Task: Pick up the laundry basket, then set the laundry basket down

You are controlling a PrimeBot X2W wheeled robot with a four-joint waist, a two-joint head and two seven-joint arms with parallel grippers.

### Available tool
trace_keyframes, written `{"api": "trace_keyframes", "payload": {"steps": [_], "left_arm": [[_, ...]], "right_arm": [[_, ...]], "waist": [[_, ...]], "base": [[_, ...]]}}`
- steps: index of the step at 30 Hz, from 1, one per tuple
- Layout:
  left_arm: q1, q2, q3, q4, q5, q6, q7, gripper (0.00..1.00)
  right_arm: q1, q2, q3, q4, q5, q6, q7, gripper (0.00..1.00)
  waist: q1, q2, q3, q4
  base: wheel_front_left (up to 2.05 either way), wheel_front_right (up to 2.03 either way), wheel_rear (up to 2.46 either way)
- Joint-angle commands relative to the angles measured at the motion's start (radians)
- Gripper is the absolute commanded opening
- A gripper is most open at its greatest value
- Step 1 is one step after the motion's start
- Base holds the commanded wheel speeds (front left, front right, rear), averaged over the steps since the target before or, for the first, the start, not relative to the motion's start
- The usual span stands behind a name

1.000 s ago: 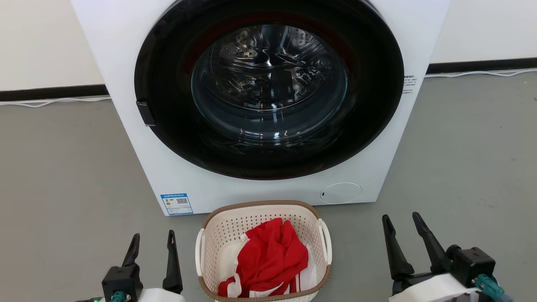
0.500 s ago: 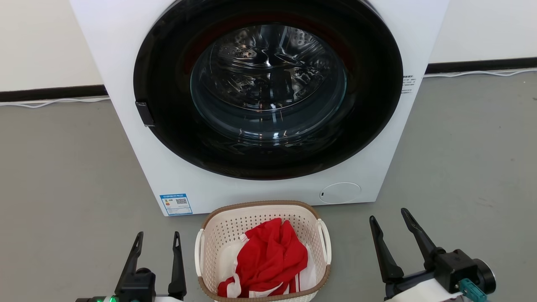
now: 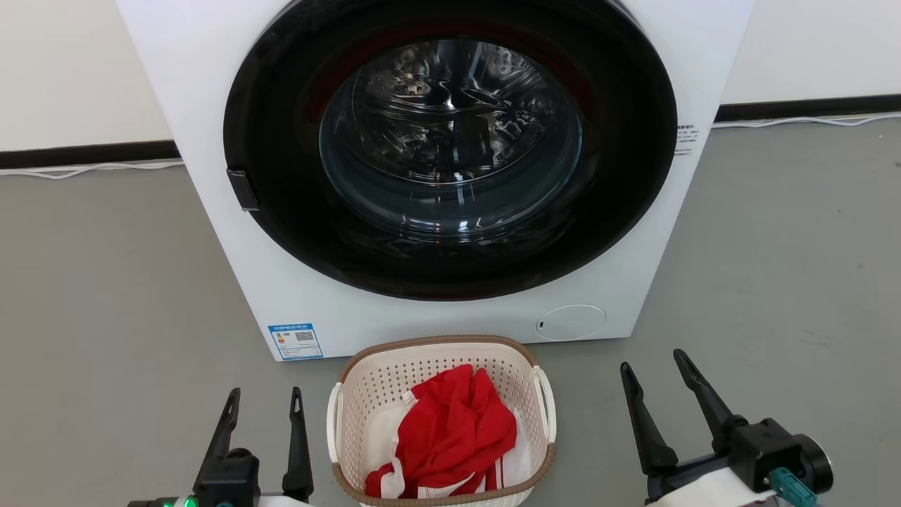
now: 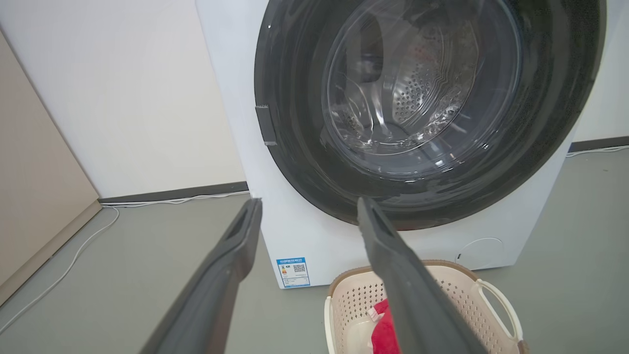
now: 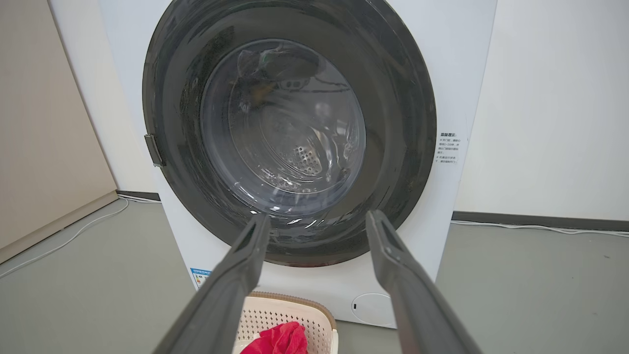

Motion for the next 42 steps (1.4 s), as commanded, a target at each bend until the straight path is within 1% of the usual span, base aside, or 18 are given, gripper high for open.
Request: {"api": "trace_keyframes", "payload": {"steps": [1, 11, 15, 19, 20, 31, 37, 42], "left_arm": [[-0.028, -0.001, 0.036, -0.025, 0.007, -0.002, -0.010, 1.00], [-0.030, -0.013, 0.046, -0.028, 0.007, -0.016, -0.010, 1.00], [-0.050, -0.019, 0.052, -0.028, -0.002, -0.025, -0.010, 1.00], [-0.096, -0.025, 0.056, -0.025, -0.005, -0.032, -0.010, 1.00], [-0.096, -0.025, 0.056, -0.025, -0.005, -0.032, -0.010, 1.00], [-0.299, -0.043, 0.045, 0.039, -0.019, -0.038, -0.010, 1.00], [-0.432, -0.047, 0.028, 0.119, -0.043, -0.051, -0.010, 1.00], [-0.534, -0.048, 0.007, 0.198, -0.083, -0.055, -0.010, 1.00]], "right_arm": [[-0.036, -0.006, 0.022, -0.025, 0.000, 0.007, -0.012, 1.00], [-0.039, -0.006, 0.020, -0.018, 0.015, 0.007, -0.012, 1.00], [-0.064, -0.006, 0.012, -0.004, 0.030, 0.007, -0.012, 1.00], [-0.113, -0.006, -0.004, 0.021, 0.035, 0.007, -0.012, 1.00], [-0.113, -0.006, -0.004, 0.021, 0.035, 0.007, -0.012, 1.00], [-0.302, -0.006, -0.071, 0.087, 0.024, 0.007, -0.012, 1.00], [-0.417, -0.006, -0.092, 0.157, 0.032, 0.007, -0.012, 1.00], [-0.494, -0.006, -0.095, 0.212, 0.022, 0.007, -0.012, 1.00]], "waist": [[0.0000, -0.0001, 0.001, 0.000], [0.0000, -0.0001, 0.023, -0.001], [0.0000, -0.0001, 0.072, -0.005], [0.0000, -0.0001, 0.144, -0.005], [0.0000, -0.0001, 0.144, -0.005], [0.0000, -0.0001, 0.419, 0.024], [0.0000, -0.0001, 0.566, 0.047], [0.0000, -0.0001, 0.664, 0.068]], "base": [[0.00, 0.00, 0.00], [0.00, 0.00, 0.00], [0.00, 0.00, 0.00], [0.00, 0.00, 0.00], [0.00, 0.00, 0.00], [0.00, 0.00, 0.00], [0.00, 0.00, 0.00], [0.00, 0.00, 0.00]]}}
